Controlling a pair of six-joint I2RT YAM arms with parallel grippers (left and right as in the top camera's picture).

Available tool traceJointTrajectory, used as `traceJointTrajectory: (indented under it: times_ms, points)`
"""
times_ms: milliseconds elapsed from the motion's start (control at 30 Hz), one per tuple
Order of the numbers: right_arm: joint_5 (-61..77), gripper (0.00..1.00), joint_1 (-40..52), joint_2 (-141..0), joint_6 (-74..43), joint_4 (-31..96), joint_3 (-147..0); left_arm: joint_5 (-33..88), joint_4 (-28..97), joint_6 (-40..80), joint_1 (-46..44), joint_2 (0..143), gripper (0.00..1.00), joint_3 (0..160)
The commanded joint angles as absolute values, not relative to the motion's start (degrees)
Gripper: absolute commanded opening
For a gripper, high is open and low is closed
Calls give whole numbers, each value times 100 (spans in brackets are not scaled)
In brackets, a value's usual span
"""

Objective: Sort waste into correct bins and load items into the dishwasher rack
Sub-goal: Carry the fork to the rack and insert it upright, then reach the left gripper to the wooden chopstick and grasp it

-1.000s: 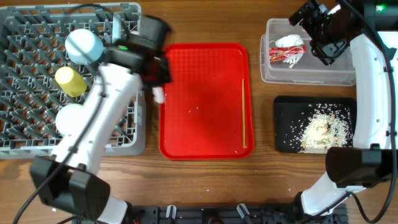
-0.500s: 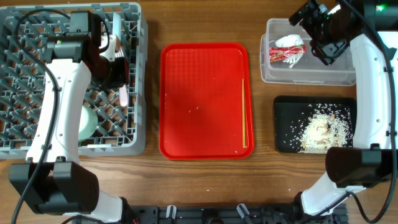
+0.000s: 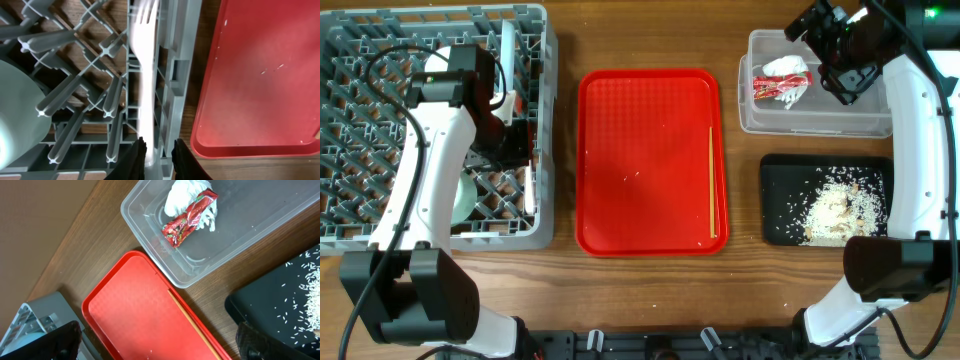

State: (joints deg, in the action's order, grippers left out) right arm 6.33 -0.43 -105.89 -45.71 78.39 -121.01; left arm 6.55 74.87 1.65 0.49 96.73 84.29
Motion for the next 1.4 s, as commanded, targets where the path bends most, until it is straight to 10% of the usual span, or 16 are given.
traceJointTrajectory:
  times_ms: [0,67,533,900,1367]
  points:
    - [537,100,-36,-10575,-4515,7828,-12138,569,7459,244,78,9668,22,8366]
    - [534,100,-36,-10575,-4515,7828,-12138,574,7461,244,75,9668,41,8368]
    - [537,100,-36,-10575,-4515,7828,-12138,3280,7426,917,-1125,9666,52,8705]
    - [537,100,-34,-10575,-4515,7828,-12138,-255,5640,5360,-4167,10047,51,8700]
    - [537,100,-36,-10575,-4512,7828,-12138,-1503,4268,5745,-5616,11679,50,8700]
